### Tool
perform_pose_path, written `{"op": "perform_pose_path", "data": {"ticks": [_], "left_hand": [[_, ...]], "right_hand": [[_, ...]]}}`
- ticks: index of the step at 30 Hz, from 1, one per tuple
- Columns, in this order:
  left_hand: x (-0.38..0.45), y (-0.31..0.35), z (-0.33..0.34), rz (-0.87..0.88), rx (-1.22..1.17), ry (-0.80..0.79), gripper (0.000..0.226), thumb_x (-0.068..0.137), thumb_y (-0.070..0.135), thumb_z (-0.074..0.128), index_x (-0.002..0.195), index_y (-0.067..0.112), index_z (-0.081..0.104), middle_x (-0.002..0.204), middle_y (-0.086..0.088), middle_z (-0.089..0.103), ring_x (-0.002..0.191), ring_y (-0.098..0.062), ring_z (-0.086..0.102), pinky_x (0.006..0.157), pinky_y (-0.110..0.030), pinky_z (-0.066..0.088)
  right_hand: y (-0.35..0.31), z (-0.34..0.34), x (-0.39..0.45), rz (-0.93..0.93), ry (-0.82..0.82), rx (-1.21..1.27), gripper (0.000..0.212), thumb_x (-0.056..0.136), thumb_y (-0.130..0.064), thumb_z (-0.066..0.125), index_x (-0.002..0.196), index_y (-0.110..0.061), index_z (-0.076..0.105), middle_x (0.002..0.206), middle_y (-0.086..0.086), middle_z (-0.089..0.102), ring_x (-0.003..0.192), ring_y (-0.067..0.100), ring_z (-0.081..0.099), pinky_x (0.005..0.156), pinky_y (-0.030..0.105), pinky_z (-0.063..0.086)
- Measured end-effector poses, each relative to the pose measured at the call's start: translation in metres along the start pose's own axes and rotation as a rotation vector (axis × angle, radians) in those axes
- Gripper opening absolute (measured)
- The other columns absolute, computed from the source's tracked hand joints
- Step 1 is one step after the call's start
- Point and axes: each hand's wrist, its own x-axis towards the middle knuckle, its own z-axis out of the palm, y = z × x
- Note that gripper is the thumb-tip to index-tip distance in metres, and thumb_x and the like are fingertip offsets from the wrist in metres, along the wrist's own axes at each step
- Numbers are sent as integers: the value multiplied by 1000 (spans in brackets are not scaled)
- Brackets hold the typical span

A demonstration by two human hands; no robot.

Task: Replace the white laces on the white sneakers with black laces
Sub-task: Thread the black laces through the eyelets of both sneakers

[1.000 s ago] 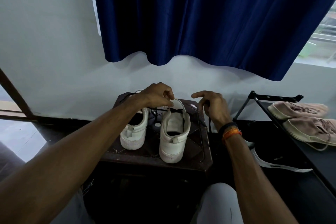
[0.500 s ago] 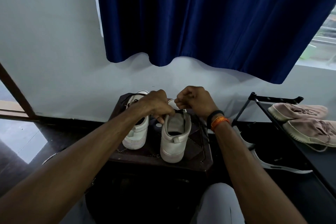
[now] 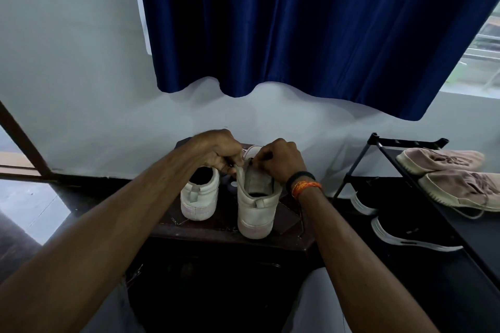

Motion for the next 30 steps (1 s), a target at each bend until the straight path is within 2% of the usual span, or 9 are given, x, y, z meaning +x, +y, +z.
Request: {"op": "perform_pose_path", "data": {"ticks": [4, 10, 14, 17, 20, 23, 26, 30], "left_hand": [[1, 0, 0, -24, -3, 3, 15, 90, -16, 57, 99, -10, 67, 73, -17, 65, 49, -19, 63, 49, -23, 54], [0, -1, 0, -39, -41, 14, 13, 89, -16, 58, 90, -6, 67, 61, -13, 64, 51, -18, 59, 47, -21, 53], [3, -4, 2, -38, -49, 24, 18, 89, -16, 56, 101, -9, 67, 76, -17, 63, 60, -20, 58, 45, -21, 52], [4, -5, 1, -40, -60, 30, 14, 90, -14, 59, 101, -9, 67, 80, -18, 64, 63, -20, 60, 46, -22, 53], [3, -5, 1, -34, -69, 26, 18, 89, -17, 58, 103, -10, 67, 78, -18, 63, 62, -20, 59, 47, -21, 54], [2, -6, 0, -24, -93, 25, 15, 89, -17, 57, 98, -10, 66, 78, -18, 63, 62, -20, 60, 50, -21, 55], [1, -7, 0, -24, -106, 32, 11, 89, -16, 57, 89, -8, 66, 77, -17, 65, 65, -20, 62, 55, -22, 57], [-1, -6, 2, -22, -81, 39, 11, 90, -16, 57, 90, -9, 66, 77, -17, 64, 59, -19, 60, 50, -21, 55]], "right_hand": [[-1, 3, -2, -7, -7, 12, 14, 85, -14, 73, 94, -20, 82, 101, 5, 76, 101, 24, 66, 92, 41, 55], [-2, 5, -6, -16, 86, 46, 12, 78, -19, 81, 84, -29, 81, 85, -6, 78, 89, 15, 69, 86, 32, 55], [-3, 7, -7, -35, 89, 11, 10, 78, -21, 81, 84, -29, 80, 86, -6, 77, 89, 15, 69, 83, 31, 54], [-3, 5, -7, -53, 59, -33, 19, 78, -11, 74, 82, -30, 77, 84, -6, 76, 85, 14, 69, 79, 31, 54], [-1, 2, -8, -48, 15, 17, 26, 76, -5, 69, 83, -29, 72, 81, -6, 76, 74, 2, 63, 70, 23, 50], [1, 2, -12, -59, -4, 75, 21, 79, -6, 71, 89, -24, 66, 81, -7, 75, 63, -13, 54, 56, 3, 36], [5, 3, -14, -59, 22, 167, 21, 80, -6, 72, 89, -22, 61, 78, -7, 74, 62, -15, 56, 56, 0, 36], [6, 5, -16, -65, 20, 208, 24, 79, -7, 74, 88, -22, 59, 70, -14, 68, 64, -22, 55, 57, -1, 35]]}}
